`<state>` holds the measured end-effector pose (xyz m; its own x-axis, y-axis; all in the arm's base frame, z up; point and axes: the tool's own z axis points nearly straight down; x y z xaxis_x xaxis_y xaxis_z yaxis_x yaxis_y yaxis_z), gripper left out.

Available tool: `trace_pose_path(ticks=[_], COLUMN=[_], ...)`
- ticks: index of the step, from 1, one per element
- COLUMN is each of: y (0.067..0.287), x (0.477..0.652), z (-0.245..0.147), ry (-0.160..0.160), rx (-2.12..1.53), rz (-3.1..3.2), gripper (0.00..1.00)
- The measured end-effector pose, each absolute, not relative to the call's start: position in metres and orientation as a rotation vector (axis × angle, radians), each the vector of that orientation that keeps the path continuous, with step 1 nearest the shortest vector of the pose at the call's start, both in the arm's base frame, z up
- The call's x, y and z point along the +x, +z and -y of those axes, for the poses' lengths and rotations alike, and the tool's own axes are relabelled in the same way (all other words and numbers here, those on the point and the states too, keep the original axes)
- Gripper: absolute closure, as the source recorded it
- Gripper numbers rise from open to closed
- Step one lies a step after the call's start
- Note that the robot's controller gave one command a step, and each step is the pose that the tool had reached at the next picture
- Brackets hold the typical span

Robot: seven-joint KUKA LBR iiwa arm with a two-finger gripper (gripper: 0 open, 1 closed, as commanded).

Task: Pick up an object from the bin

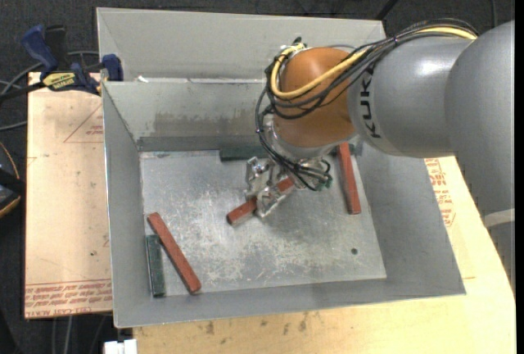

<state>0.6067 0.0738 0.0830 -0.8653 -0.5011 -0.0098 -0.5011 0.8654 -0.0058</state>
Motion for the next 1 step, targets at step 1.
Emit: trace_pose_path(ticks=[1], y=[0.0954], x=[0.6043], z=[-0.0742], ry=[0.001], rx=[-0.813], rz=[-3.032], gripper=[1.00])
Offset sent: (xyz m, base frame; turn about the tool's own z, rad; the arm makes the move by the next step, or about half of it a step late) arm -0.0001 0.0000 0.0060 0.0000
